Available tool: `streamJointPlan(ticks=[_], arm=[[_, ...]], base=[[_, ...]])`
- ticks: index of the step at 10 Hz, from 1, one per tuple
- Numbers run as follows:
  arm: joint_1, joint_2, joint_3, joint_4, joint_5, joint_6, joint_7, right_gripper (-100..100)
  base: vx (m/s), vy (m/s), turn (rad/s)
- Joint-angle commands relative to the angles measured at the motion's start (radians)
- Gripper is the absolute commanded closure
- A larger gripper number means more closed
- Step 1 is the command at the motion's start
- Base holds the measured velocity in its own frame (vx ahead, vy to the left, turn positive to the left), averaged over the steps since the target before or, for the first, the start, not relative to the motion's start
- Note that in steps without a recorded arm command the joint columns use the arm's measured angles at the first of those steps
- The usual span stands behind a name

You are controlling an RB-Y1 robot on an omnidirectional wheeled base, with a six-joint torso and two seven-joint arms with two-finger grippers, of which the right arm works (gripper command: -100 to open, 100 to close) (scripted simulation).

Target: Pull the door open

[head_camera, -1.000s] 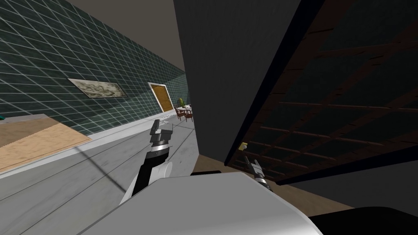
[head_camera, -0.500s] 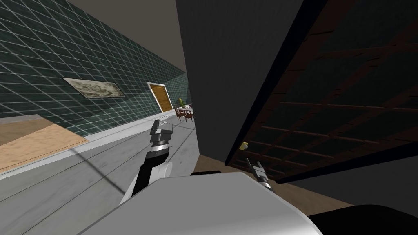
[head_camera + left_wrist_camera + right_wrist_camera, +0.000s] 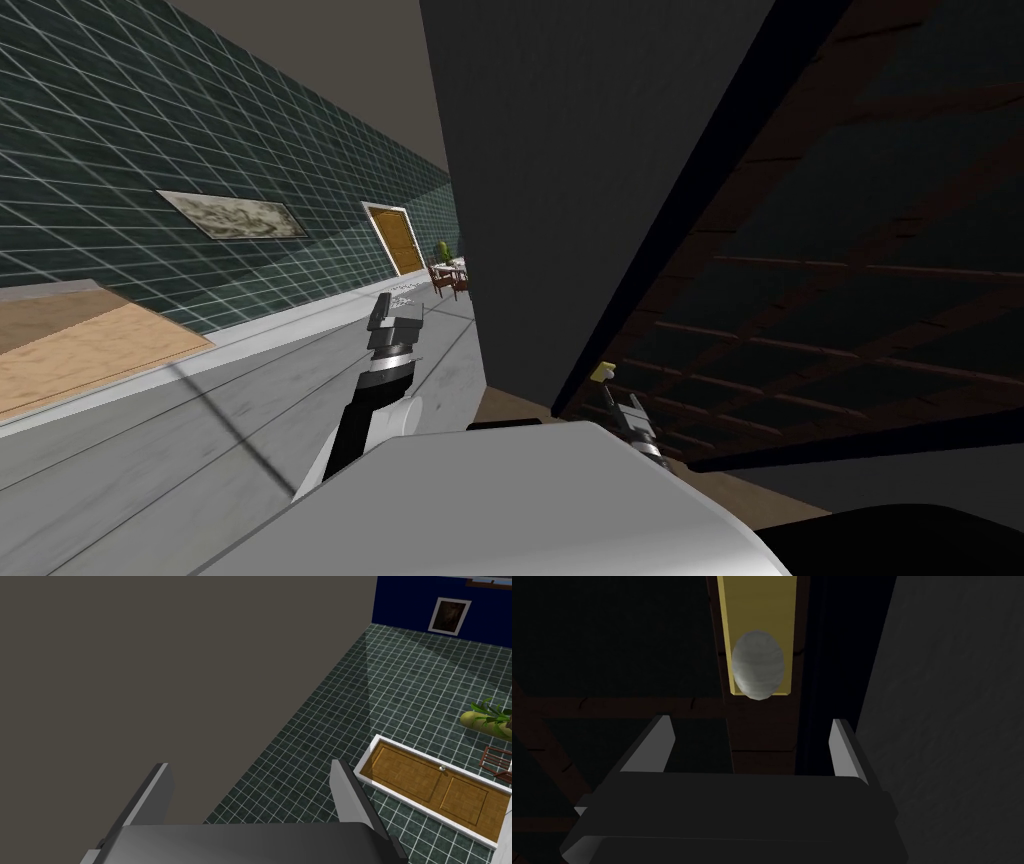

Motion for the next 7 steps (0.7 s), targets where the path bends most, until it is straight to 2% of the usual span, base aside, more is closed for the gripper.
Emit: streamJointPlan(ticks=[1,3,4,5,7], arm=[[-0.013,0.002,-0.006,0.005,-0.002,0.011,0.005,-100],[-0.022,0.003,-0.01,0.009,-0.004,0.019,0.008,-100],[-0.019,0.003,-0.009,0.007,-0.003,0.016,0.007,-100],[-0.019,0.003,-0.009,0.007,-0.003,0.016,0.007,100],[-0.019,0.003,-0.009,0.007,-0.003,0.016,0.007,100]], base=[[0.209,-0.109,0.06],[0.187,-0.039,0.034],[0.067,-0.015,-0.028],[-0.021,0.013,0.014],[-0.023,0.0,0.008]])
